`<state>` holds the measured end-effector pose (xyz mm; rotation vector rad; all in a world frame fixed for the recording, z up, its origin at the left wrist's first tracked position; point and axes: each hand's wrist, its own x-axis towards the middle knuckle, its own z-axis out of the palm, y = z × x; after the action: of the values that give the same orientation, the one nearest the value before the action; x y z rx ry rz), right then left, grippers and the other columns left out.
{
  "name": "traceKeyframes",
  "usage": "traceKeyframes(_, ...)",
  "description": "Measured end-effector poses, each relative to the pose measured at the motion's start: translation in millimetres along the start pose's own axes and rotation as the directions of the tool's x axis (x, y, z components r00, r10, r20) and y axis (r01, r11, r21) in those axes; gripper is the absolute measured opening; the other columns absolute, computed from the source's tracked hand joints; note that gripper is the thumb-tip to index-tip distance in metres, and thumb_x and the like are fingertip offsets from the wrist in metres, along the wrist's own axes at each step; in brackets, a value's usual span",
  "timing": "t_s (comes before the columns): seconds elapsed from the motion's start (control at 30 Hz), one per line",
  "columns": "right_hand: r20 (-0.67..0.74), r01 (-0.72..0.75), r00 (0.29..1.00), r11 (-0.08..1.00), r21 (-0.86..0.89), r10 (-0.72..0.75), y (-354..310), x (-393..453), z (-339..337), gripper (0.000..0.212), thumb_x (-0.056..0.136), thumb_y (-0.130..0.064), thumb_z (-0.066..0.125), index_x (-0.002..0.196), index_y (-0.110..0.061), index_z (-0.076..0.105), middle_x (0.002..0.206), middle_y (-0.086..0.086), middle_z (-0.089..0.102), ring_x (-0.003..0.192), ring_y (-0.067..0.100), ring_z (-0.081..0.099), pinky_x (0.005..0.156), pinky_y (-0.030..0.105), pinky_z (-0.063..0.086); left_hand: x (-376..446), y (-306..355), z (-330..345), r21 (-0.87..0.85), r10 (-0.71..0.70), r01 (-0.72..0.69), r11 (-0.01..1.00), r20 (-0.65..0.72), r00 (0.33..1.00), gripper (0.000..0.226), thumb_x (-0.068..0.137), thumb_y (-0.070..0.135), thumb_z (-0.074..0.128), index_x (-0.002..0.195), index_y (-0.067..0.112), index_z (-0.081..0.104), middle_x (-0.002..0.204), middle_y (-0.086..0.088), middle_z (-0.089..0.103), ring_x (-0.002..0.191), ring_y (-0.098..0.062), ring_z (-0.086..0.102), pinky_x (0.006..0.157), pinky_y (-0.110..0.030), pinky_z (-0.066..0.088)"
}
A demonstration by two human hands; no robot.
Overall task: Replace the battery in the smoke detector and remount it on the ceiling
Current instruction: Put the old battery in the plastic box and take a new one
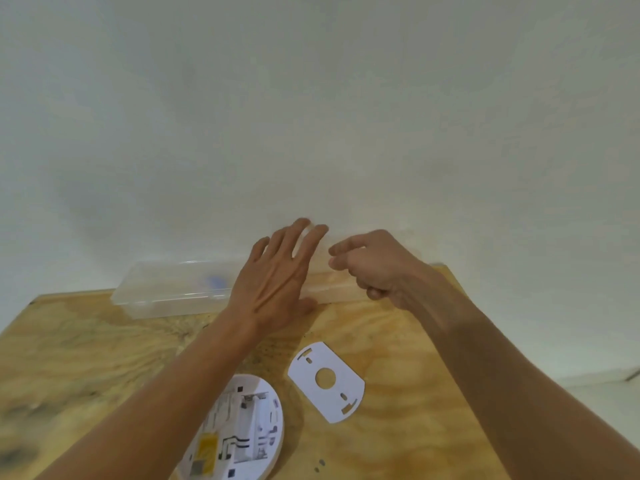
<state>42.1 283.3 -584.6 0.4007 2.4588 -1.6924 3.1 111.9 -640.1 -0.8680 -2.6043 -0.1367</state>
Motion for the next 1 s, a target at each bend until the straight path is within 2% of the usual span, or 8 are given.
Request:
traceKeyframes(0.2,0.059,-0.030,0.997,0.975,-0.218,0.044,-21.1,18.0,-9.0,0.027,0.086,-0.010,0.066,0.112,-0.001,0.066,0.079,0.008,0.049,0.063,0.019,0.043,0.046,0.025,0.034,-4.8,0.7,-1.2,0.098,-0.015,0.023,0.995,-0.076,0.997,0.120,0.057,0.063,0.084,0.155,0.026,0.025,0.162,-0.010,0.023,0.140,-0.033,0.026,0.108,-0.057,0.042)
traceKeyframes(0.3,0.132,0.043,0.991,0.948,-0.317,0.000,-19.2,22.9,-11.0,0.028,0.088,-0.003,0.061,0.115,-0.007,0.063,0.083,0.001,0.055,0.074,0.017,0.054,0.057,0.025,0.043,-4.1,0.2,-1.1,0.115,-0.036,0.044,0.992,-0.074,0.997,0.123,0.057,0.065,0.084,0.156,0.026,0.024,0.160,-0.011,0.027,0.137,-0.034,0.029,0.106,-0.057,0.043)
traceKeyframes(0.4,0.081,0.202,0.978,0.772,-0.603,-0.193,-6.7,29.7,-6.0,0.030,0.091,-0.010,0.061,0.121,-0.013,0.064,0.104,-0.001,0.064,0.101,0.021,0.061,0.077,0.025,0.045,-3.7,-0.3,1.3,0.130,-0.040,0.051,0.990,-0.079,0.996,0.124,0.055,0.064,0.085,0.156,0.025,0.024,0.157,-0.011,0.033,0.135,-0.035,0.033,0.105,-0.056,0.044)
traceKeyframes(0.5,0.066,0.208,0.970,0.657,-0.725,-0.235,5.2,34.8,0.3,0.024,0.091,-0.016,0.066,0.111,-0.005,0.070,0.118,0.009,0.068,0.111,0.028,0.062,0.091,0.032,0.050,-4.4,-0.2,2.1,0.149,-0.035,0.047,0.988,-0.083,0.996,0.126,0.054,0.064,0.086,0.156,0.022,0.026,0.155,-0.011,0.038,0.133,-0.034,0.033,0.103,-0.055,0.046)
traceKeyframes(0.63,0.021,0.189,0.969,0.687,-0.701,-0.246,16.8,43.9,1.1,0.015,0.084,-0.015,0.075,0.095,-0.006,0.074,0.106,0.008,0.072,0.103,0.025,0.064,0.085,0.031,0.052,-4.8,1.0,2.3,0.160,-0.039,0.051,0.986,-0.077,0.996,0.127,0.054,0.061,0.088,0.157,0.021,0.026,0.155,-0.011,0.038,0.132,-0.033,0.031,0.103,-0.055,0.046)
traceKeyframes(0.8,-0.162,0.152,0.934,0.762,-0.629,-0.320,33.0,47.0,5.0,0.028,0.078,-0.014,0.078,0.101,-0.010,0.063,0.108,0.014,0.062,0.094,0.029,0.059,0.075,0.033,0.048,-5.4,2.6,2.0,0.159,-0.050,0.061,0.985,-0.070,0.996,0.127,0.054,0.061,0.088,0.157,0.021,0.025,0.155,-0.012,0.038,0.133,-0.035,0.034,0.103,-0.056,0.045)
traceKeyframes(0.9,-0.246,0.229,0.861,0.771,-0.594,-0.445,37.9,34.4,2.0,0.022,0.082,-0.009,0.069,0.103,-0.011,0.065,0.102,0.012,0.066,0.092,0.030,0.063,0.078,0.038,0.053,-5.7,3.9,1.9,0.166,-0.054,0.063,0.984,-0.060,0.997,0.127,0.055,0.059,0.089,0.157,0.021,0.024,0.156,-0.011,0.037,0.134,-0.036,0.038,0.104,-0.056,0.044)
traceKeyframes(1.0,-0.327,0.368,0.729,0.748,-0.553,-0.601,35.0,13.6,-5.4,0.015,0.085,-0.005,0.068,0.099,-0.009,0.068,0.095,0.006,0.068,0.083,0.020,0.064,0.073,0.032,0.051,-6.0,5.1,1.6,0.175,-0.057,0.067,0.982,-0.058,0.997,0.127,0.055,0.058,0.089,0.157,0.021,0.025,0.156,-0.011,0.037,0.134,-0.037,0.040,0.105,-0.055,0.044)
